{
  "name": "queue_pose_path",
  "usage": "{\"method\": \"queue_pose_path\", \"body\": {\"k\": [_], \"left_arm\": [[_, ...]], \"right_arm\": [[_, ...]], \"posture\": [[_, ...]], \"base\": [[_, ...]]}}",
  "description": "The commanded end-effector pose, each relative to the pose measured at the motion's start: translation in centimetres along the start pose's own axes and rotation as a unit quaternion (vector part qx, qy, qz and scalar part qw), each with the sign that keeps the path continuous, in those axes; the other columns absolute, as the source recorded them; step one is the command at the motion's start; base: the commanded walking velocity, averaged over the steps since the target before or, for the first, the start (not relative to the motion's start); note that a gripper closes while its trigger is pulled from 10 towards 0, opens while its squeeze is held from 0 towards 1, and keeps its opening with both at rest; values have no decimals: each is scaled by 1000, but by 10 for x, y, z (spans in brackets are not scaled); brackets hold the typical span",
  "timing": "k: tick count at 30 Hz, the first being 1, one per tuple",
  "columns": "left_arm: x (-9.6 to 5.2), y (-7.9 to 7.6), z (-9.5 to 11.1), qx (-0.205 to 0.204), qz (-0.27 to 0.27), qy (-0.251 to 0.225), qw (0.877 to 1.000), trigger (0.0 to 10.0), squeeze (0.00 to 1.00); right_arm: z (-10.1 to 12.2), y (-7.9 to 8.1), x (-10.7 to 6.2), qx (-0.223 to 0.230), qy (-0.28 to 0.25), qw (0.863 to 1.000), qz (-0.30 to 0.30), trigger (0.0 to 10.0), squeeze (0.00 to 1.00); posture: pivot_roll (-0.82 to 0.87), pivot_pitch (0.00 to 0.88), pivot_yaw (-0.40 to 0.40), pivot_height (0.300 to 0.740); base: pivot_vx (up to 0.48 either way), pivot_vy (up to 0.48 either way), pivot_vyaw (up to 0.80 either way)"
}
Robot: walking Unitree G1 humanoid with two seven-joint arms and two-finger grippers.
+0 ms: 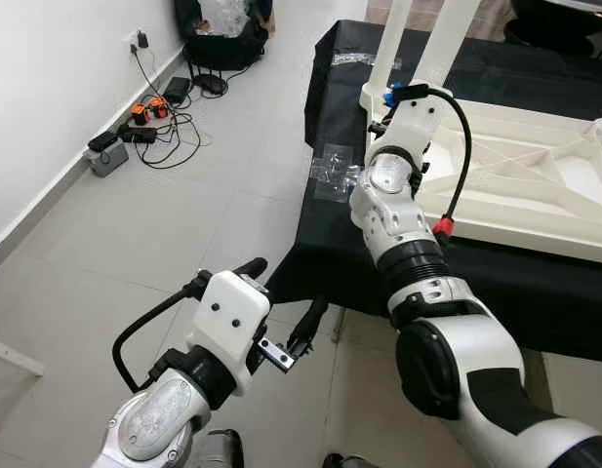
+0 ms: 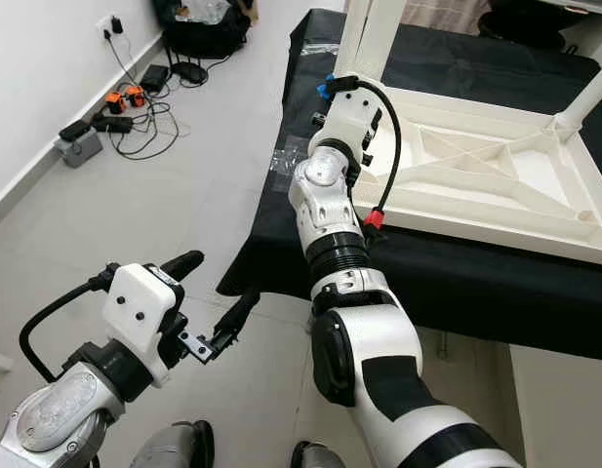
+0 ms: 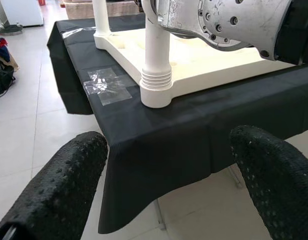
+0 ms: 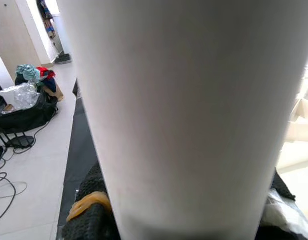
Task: Building children table
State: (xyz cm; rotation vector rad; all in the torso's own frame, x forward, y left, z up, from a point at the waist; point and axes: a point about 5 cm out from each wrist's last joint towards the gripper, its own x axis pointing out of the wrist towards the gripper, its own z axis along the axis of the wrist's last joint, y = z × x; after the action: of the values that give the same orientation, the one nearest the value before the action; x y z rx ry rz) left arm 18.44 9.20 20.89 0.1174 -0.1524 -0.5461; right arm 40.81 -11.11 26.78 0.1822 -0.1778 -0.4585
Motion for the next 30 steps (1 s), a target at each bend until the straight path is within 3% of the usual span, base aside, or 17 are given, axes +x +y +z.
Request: {"method": "queue_pose_path", "body": {"k": [1,2,3,6,7,9,10,17,19,23,26,30], "left_arm": [[0,-1,-4,-1,-2,9,1000,10000,0],[0,-1,-4,-1,-2,9,1000,10000,0],[0,-1,-4,-1,-1,9,1000,10000,0],[0,-1,-4,-1,-2,9,1000,10000,0],[-1,-1,-4,-1,-1,10,1000,10000,0],[-1,-1,-4,-1,-1,10,1000,10000,0],[-1,-1,-4,-2,-1,10,1000,10000,0],[-1,-1,-4,-1,-1,10,1000,10000,0],[-1,-1,-5,-1,0,9,1000,10000,0],[-1,-1,-4,-1,0,9,1000,10000,0],[-1,0,-4,-1,1,7,1000,10000,0],[0,0,-4,-1,2,6,1000,10000,0]], "right_arm": [[-21,-13,1,12,48,998,-34,10000,0],[-21,-13,1,12,48,998,-34,10000,0],[-20,-12,1,11,44,998,-30,10000,1000],[-17,-11,0,8,37,999,-24,10000,1000],[-16,-10,0,4,33,999,-22,10000,616],[-16,-10,0,4,33,999,-22,10000,616],[-15,-9,0,5,31,999,-20,10000,0],[-11,-8,0,3,17,1000,-14,10000,0],[-6,-2,-3,14,-4,1000,21,10000,0],[-4,0,-4,20,-9,999,32,10000,0],[11,0,-6,26,-52,997,48,10000,0],[16,-1,-7,31,-64,996,55,10000,0]], "posture": [[118,257,-67,740],[118,257,-67,740],[117,258,-68,740],[117,258,-68,740],[117,258,-68,740],[117,258,-68,740],[117,258,-68,740],[117,258,-68,740],[120,257,-66,740],[120,257,-66,740],[116,256,-66,740],[116,256,-66,740]], "base": [[0,0,0],[0,0,0],[0,0,0],[0,0,0],[0,0,0],[0,0,0],[0,0,0],[0,0,0],[0,0,0],[0,0,0],[0,0,0],[0,0,0]]}}
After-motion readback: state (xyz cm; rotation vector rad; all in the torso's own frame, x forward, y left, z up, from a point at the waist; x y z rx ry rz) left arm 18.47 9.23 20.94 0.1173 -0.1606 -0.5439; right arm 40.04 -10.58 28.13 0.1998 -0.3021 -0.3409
